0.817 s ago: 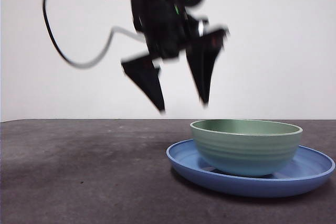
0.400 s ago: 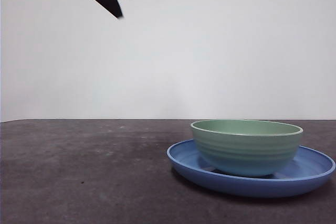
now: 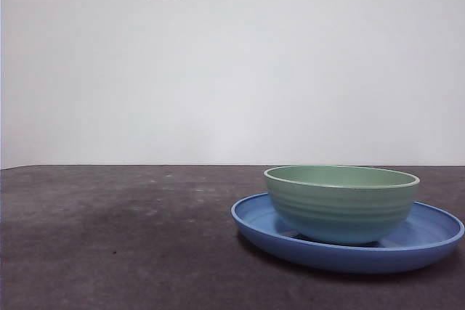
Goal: Place the green bowl on the blue plate
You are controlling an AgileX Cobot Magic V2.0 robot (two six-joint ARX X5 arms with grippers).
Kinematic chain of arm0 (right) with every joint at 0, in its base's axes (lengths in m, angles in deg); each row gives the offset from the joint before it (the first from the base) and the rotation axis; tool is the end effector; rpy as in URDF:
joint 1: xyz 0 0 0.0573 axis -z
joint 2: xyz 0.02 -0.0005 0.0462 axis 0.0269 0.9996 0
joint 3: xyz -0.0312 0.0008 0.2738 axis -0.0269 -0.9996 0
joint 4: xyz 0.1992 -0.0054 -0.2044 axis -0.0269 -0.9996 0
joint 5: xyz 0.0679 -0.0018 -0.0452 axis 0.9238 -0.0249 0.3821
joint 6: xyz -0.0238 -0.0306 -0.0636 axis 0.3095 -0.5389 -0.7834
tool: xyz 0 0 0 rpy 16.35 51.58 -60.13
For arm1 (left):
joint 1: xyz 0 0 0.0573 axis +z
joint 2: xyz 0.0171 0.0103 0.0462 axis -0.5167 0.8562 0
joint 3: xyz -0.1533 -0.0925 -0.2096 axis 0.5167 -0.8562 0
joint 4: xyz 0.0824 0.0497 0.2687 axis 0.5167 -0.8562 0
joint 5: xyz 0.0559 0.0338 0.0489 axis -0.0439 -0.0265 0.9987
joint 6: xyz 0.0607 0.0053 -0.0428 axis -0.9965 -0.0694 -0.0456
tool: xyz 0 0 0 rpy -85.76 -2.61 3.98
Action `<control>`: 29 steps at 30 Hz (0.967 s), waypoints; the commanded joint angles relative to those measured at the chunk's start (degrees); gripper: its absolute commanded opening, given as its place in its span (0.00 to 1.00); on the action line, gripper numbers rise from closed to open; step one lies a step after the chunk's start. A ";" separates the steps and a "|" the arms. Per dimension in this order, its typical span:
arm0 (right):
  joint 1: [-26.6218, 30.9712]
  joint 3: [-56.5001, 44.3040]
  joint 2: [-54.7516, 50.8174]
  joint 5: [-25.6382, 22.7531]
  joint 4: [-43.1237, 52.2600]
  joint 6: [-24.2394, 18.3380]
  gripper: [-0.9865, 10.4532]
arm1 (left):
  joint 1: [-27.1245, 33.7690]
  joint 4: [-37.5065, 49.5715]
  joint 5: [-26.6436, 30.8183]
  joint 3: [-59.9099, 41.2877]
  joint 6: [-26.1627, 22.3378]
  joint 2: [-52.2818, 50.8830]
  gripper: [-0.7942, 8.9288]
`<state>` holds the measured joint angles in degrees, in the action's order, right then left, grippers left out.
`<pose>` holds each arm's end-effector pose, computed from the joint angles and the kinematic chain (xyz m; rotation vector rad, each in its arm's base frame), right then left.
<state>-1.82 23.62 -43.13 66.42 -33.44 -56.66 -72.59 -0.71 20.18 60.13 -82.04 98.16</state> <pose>0.1725 0.0342 0.3189 0.3711 0.6398 0.5268 0.1314 -0.1256 0.3890 0.1107 0.6491 -0.7875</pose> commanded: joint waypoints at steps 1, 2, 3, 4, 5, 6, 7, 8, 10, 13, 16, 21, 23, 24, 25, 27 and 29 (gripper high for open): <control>-0.09 1.11 0.33 0.13 0.15 -0.92 0.61 | -0.11 0.20 0.13 -3.26 0.70 -7.45 0.69; -0.09 1.11 0.33 0.13 0.17 -0.94 0.61 | 0.04 0.00 0.15 -4.96 0.81 -10.78 0.69; -0.09 1.11 0.33 0.15 0.20 -1.01 0.61 | 0.07 -0.24 0.17 -5.97 0.79 -12.87 0.69; -0.09 1.11 0.33 0.15 0.17 -1.22 0.61 | 0.07 -0.46 0.20 -6.80 0.79 -14.82 0.69; -0.09 1.11 0.33 0.15 0.15 -1.44 0.61 | 0.07 -0.87 0.20 -7.61 0.77 -17.18 0.69; -0.09 1.11 0.33 0.15 0.13 -1.55 0.61 | 0.07 -1.29 0.20 -7.93 0.77 -18.56 0.69; -0.09 1.11 0.33 0.15 0.11 -1.55 0.61 | 0.07 -1.70 0.20 -8.15 0.77 -19.78 0.69; -0.09 1.11 0.33 0.15 0.13 -1.53 0.61 | 0.07 -2.49 0.20 -8.17 0.74 -21.05 0.69; -0.09 1.11 0.33 0.15 0.02 -1.46 0.61 | 0.07 -3.74 0.20 -8.17 0.11 -22.71 0.69; -0.09 1.11 0.33 0.15 -0.52 -1.31 0.61 | 0.07 -4.74 0.20 -8.17 -0.61 -24.37 0.69; -0.09 1.11 0.33 0.15 -0.68 -1.33 0.61 | 0.07 -4.72 0.20 -8.17 -0.59 -24.83 0.69; -0.09 1.11 0.33 0.17 -1.25 -1.31 0.61 | 0.04 -4.59 0.20 -8.17 -0.59 -24.76 0.69; -0.09 1.11 0.35 0.22 -2.71 -1.31 0.61 | 0.04 -4.50 0.20 -8.17 -0.59 -24.76 0.69; -0.09 1.11 0.37 0.22 -3.69 -1.33 0.61 | 0.04 -4.52 0.20 -8.17 -0.59 -24.76 0.69; -0.09 1.11 0.37 0.17 -4.79 -1.40 0.61 | 0.04 -4.50 0.20 -8.17 -0.59 -24.76 0.69; -0.09 1.11 0.57 0.09 -7.34 -1.81 0.61 | 0.04 -4.50 0.20 -8.17 -0.57 -24.76 0.69; -0.09 1.11 1.22 0.09 -9.55 -1.77 0.61 | 0.04 -4.50 0.20 -8.17 -0.59 -24.76 0.69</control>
<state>-1.82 23.62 -42.51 66.47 -42.82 -57.69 -72.21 -5.89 20.18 51.58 -81.89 73.18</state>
